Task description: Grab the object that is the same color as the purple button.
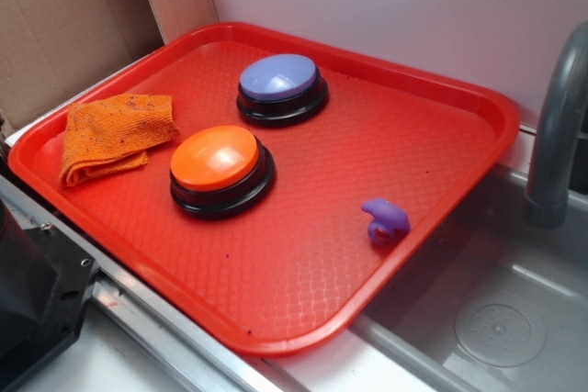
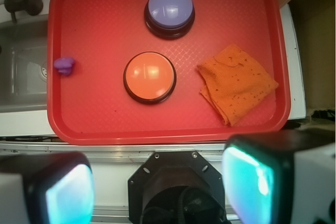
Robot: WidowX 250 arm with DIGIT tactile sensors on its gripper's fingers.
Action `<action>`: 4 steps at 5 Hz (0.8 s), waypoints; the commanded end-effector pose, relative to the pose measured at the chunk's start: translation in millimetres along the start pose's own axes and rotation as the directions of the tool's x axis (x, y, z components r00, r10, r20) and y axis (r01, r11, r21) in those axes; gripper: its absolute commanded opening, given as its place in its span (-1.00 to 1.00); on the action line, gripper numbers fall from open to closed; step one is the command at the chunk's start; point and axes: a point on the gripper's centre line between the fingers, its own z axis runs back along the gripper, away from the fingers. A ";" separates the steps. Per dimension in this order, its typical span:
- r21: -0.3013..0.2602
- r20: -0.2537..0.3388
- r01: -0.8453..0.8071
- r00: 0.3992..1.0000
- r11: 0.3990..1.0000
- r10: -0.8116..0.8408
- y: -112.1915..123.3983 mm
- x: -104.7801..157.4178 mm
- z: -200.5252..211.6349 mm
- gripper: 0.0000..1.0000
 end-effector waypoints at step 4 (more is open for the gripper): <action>0.100 0.034 0.533 0.842 0.840 -0.538 -38.0 57.4 -47.1 1.00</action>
